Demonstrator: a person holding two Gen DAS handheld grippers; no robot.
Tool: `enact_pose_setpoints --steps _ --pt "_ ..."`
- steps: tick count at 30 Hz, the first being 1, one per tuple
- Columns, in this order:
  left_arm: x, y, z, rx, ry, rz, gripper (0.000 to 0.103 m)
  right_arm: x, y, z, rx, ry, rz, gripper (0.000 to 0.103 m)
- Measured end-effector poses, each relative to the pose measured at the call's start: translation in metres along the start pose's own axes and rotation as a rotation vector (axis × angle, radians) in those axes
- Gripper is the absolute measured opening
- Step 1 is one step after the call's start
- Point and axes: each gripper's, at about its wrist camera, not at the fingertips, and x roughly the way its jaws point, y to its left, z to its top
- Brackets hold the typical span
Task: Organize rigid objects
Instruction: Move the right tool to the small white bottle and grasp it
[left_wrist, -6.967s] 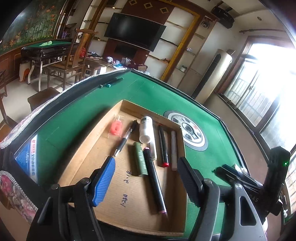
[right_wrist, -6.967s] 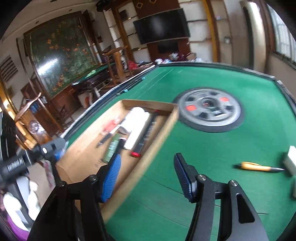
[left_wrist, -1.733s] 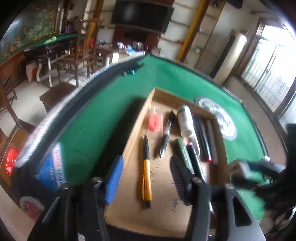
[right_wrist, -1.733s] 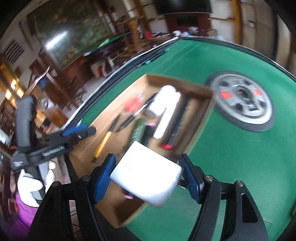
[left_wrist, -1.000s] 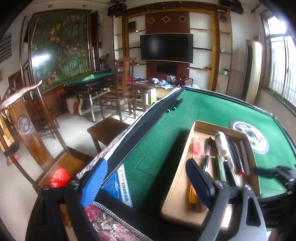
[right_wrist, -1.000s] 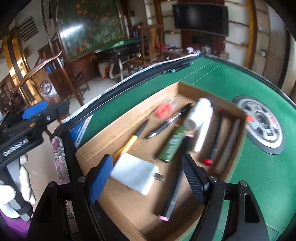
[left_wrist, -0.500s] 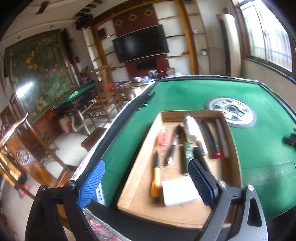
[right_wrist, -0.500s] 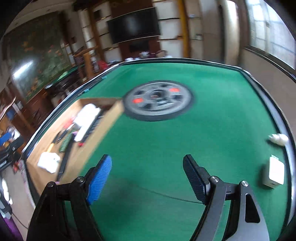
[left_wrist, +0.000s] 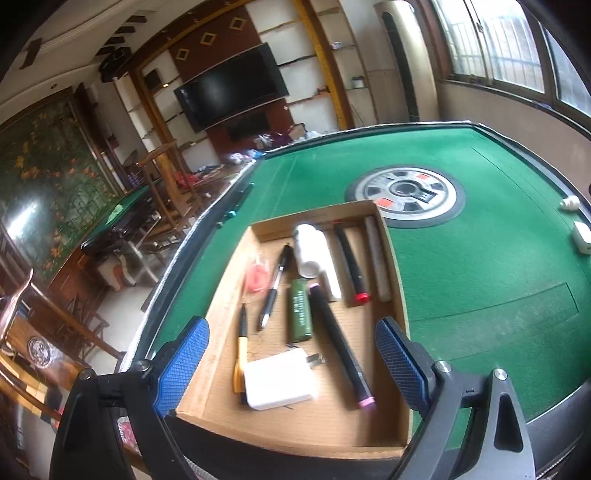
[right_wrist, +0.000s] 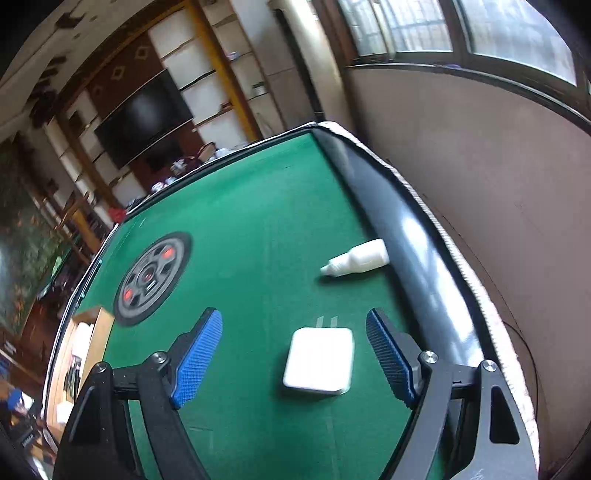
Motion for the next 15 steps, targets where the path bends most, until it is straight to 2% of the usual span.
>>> enact_pose_setpoints --steps 5,10,15 --pt "-0.001 -0.016 0.003 0.027 0.014 -0.018 0.094 0.004 -0.024 0.012 0.023 0.002 -0.040 0.080" --pt "-0.005 -0.026 0.005 0.039 0.007 -0.086 0.094 0.011 -0.045 0.025 0.053 0.010 -0.049 0.080" --pt "-0.007 -0.041 0.004 0.062 0.008 -0.126 0.094 0.040 -0.059 0.045 0.037 0.050 -0.118 0.080"
